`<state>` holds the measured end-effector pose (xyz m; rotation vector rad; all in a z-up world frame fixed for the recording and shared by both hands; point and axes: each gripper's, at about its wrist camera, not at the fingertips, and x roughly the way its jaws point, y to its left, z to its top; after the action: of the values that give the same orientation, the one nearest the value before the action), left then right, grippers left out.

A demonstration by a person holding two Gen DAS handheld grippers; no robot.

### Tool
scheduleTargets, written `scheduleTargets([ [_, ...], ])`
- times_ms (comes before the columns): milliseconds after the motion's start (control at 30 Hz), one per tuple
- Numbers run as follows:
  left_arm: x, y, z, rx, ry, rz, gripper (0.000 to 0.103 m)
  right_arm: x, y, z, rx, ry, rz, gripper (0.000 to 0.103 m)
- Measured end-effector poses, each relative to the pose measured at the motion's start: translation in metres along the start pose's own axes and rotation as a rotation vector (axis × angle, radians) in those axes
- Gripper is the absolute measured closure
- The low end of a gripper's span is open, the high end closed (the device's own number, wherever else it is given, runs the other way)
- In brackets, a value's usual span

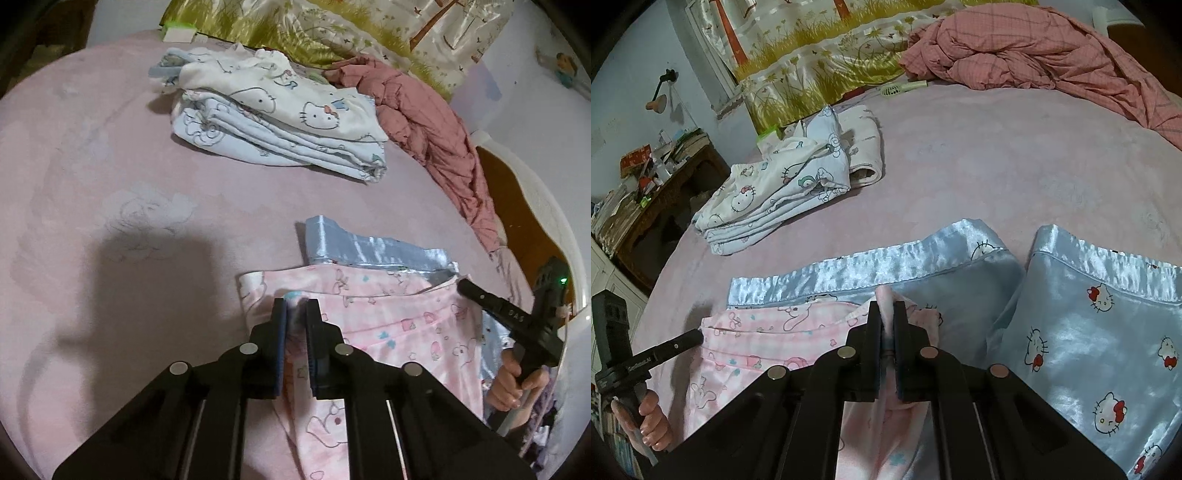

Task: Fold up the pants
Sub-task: 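Grasp the pink pants edge with the left tool while the right tool grips it too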

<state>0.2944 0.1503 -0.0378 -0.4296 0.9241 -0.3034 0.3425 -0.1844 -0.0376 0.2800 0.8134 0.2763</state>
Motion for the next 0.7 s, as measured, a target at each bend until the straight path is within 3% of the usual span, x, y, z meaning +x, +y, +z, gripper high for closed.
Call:
scheduleTargets([
  [33,-0.001,-0.001,0.000,0.003,-0.009,-0.004,0.102,0.000,0.000,0.000,0.004,-0.005,0.005,0.098],
  [400,-0.029,-0.007,0.008,0.021,-0.189,0.011,0.102,-0.013,-0.002,0.001,0.041,-0.110,0.062,0.098],
  [500,-0.021,-0.005,0.014,0.017,-0.193,0.028,0.102,-0.007,0.004,0.004,0.019,-0.116,0.025,0.098],
  [700,0.000,0.000,0.014,0.021,-0.158,0.131,0.102,0.023,-0.001,0.005,0.036,-0.038,-0.023,0.098],
])
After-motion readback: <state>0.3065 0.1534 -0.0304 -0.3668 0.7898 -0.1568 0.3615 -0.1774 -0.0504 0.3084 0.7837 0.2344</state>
